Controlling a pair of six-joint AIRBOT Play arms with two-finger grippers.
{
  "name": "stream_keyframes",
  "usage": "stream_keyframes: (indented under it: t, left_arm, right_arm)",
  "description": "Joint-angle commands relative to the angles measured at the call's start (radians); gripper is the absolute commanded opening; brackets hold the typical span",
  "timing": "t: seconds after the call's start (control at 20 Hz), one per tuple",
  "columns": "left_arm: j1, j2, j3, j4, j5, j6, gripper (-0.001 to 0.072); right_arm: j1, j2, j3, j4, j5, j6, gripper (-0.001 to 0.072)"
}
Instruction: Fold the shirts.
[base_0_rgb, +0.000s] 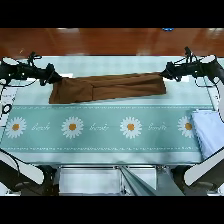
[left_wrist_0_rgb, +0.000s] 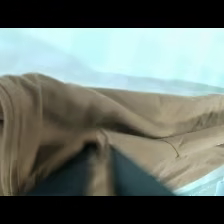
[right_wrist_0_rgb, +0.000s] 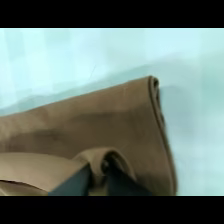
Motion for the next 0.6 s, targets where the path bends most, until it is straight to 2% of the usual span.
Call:
stream_keyframes:
  t: [0.0,0.15,0.3,0.4,0.55]
  left_arm:
    - [0.003,-0.014,0.011,0.001,-0.092,-0.012,0.0512]
    - [0.054,0.02,0.028,0.094,-0.232,-0.109,0.051]
    - [0.091,0.155,0.023,0.252,-0.322,-0.113,0.051]
    - [0.095,0.301,-0.025,0.326,-0.26,-0.089,0.051]
    - [0.088,0.587,-0.254,0.326,-0.018,-0.053,0.051]
  right_arm:
    - [-0.003,-0.013,0.011,0.0,-0.02,-0.009,0.0419]
    - [-0.046,-0.008,0.05,-0.011,0.076,0.029,0.0419]
    - [-0.143,0.028,0.095,-0.01,0.258,0.015,0.0418]
    - [-0.216,0.074,0.094,-0.029,0.316,-0.002,0.0418]
    - [-0.288,0.132,0.056,-0.081,0.328,-0.021,0.0418]
